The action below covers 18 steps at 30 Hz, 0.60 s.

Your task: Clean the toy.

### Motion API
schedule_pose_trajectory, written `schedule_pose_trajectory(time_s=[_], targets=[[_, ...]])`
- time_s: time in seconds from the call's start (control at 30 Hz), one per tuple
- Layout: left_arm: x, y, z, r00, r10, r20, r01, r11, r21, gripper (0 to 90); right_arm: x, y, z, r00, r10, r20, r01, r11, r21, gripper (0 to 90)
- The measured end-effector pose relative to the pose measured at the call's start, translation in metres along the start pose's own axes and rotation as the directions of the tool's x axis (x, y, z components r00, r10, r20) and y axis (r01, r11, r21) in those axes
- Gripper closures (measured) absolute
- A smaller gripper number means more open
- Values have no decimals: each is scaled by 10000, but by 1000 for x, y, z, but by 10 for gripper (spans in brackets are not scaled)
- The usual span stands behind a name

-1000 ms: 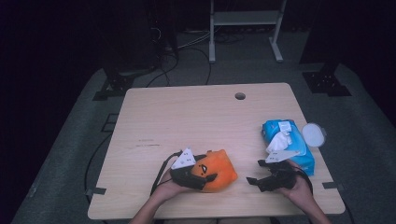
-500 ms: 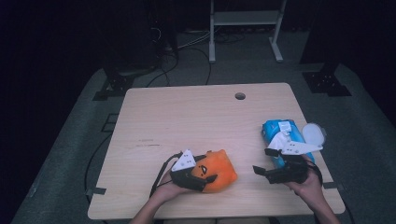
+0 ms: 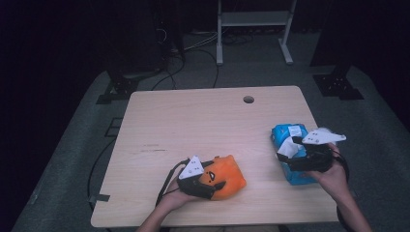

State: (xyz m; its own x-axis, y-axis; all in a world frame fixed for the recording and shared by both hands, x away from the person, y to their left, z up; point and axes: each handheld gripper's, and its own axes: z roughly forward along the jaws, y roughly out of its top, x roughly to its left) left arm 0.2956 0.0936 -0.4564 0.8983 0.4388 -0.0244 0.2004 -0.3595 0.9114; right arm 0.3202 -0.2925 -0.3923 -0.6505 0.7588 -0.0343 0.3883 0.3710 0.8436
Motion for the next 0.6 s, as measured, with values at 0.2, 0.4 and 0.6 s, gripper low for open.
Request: schedule_pose_trajectory(time_s=[0.2,0.4,0.6], targets=[[0,-1,1,10000,-25,-28,25,10000,-82,181,-21,-8,17,9976,499,476,-531,9963,682,295],[-1,0,1,9999,100,-35,-100,9999,2,174,-27,-19,25,9921,957,807,-1045,9882,1117,476],[-2,0,2,9998,182,-72,-182,9998,13,168,-27,-22,26,9854,1176,1230,-1325,9839,1202,634]])
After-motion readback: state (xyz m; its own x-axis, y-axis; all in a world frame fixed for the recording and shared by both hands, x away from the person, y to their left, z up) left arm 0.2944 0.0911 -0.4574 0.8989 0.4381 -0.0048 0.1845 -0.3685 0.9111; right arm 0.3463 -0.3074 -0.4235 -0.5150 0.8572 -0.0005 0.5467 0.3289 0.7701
